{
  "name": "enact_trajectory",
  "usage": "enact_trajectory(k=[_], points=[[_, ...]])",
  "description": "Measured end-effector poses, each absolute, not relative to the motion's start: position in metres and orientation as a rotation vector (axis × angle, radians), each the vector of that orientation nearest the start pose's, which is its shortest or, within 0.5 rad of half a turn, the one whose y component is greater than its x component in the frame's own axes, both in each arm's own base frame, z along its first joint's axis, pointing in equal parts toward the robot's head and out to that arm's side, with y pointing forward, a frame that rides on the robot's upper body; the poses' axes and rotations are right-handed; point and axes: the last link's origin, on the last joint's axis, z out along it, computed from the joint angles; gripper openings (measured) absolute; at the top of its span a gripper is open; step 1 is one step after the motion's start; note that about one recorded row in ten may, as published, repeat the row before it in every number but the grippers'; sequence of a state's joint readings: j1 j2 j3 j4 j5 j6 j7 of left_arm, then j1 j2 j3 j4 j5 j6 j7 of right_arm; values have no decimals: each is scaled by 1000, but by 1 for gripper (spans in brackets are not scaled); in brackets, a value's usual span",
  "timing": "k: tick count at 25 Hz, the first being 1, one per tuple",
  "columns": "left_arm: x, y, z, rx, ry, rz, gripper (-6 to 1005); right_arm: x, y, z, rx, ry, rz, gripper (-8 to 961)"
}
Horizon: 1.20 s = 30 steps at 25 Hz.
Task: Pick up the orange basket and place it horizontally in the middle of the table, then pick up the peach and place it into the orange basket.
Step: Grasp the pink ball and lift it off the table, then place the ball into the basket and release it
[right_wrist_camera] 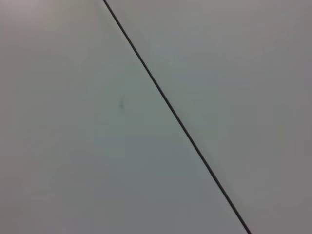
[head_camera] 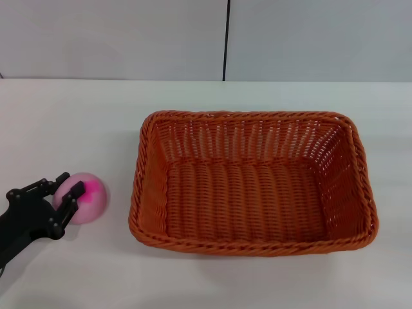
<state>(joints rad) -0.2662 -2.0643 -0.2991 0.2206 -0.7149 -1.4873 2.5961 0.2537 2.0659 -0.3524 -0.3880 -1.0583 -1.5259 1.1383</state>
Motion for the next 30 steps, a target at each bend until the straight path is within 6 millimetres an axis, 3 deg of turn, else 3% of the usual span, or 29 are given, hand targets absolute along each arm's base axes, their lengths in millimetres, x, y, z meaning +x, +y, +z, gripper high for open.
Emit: enact_trajectory(k=[8,12,13,16,17,20,21,25,27,28,30], points=[[-379,215,-18,-2125,-602,-658,284,369,269,121,-1332,702,1306,617],[-375,216,-11,-2058,-597,-734,235,369,269,121,-1331,704,1306,617],[-369,218,1,-1953,-583,-827,228,369,269,121,-1331,705,1305,617],[-364,220,11,-1871,-579,-915,206,369,269,120,-1330,706,1306,617],[-355,226,20,-1795,-570,-1024,199,369,269,120,-1330,706,1306,617],[-342,234,24,-1777,-552,-1132,147,368,270,119,-1330,707,1309,617],[-342,234,24,-1777,-552,-1132,139,368,270,119,-1330,707,1309,617],[-305,255,15,-1830,-520,-1348,107,367,271,118,-1331,709,1313,617],[-305,255,15,-1830,-520,-1348,92,367,271,117,-1331,713,1315,617],[-284,264,4,-1888,-503,-1440,84,368,271,116,-1329,718,1317,617],[-263,270,-11,-2000,-490,-1497,69,368,271,116,-1328,725,1318,617]])
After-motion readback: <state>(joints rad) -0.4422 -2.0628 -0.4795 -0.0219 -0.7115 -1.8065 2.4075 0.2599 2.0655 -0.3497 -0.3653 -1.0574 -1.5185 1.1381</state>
